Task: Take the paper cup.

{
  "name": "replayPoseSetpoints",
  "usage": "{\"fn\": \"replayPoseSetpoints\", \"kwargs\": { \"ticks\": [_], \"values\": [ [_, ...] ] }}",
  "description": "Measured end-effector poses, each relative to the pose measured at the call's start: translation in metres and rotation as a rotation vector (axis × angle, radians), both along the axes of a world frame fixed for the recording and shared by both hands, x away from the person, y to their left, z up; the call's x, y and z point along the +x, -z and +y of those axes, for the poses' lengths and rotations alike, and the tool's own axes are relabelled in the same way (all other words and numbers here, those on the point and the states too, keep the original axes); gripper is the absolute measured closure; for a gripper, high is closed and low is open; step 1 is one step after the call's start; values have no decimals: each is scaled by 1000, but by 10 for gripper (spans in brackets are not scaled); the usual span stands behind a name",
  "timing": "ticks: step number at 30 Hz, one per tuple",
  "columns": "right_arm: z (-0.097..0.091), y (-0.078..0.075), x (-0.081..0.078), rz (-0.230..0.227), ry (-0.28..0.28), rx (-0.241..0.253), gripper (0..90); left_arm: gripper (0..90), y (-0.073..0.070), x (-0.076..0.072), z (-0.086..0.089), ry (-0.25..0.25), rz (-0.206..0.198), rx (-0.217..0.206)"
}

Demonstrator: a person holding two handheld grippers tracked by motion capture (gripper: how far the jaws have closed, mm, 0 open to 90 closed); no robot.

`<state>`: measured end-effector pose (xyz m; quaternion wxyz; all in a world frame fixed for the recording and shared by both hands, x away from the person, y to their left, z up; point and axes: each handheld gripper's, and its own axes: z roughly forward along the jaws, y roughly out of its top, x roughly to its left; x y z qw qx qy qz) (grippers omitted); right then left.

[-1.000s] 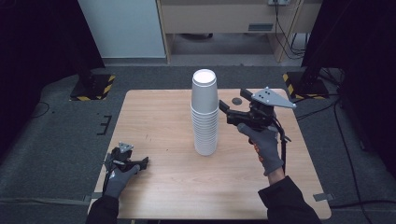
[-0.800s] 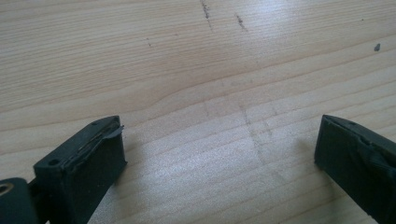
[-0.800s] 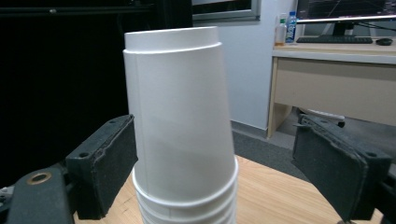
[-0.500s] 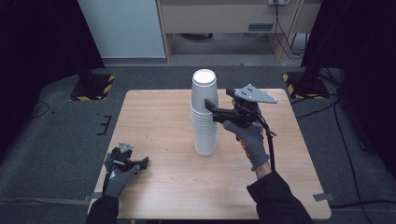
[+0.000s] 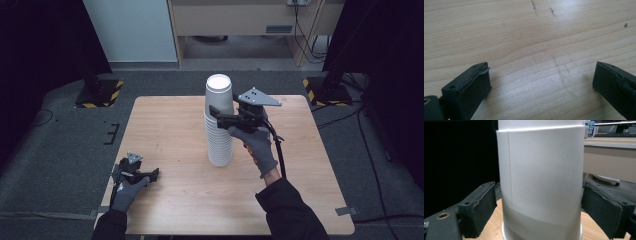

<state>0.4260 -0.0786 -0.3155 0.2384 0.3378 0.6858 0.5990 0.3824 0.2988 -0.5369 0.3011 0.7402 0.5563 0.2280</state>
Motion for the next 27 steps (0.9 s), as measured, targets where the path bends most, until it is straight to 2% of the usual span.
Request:
{"fn": "replayPoseSetpoints", "kwargs": {
  "ticks": [10,27],
  "values": [
    [8,6,14,18,2,-7,115,4,0,0,0,0,0,0],
    [10,6,16,14,-1,-10,133,5,0,0,0,0,0,0]
  ]
}}
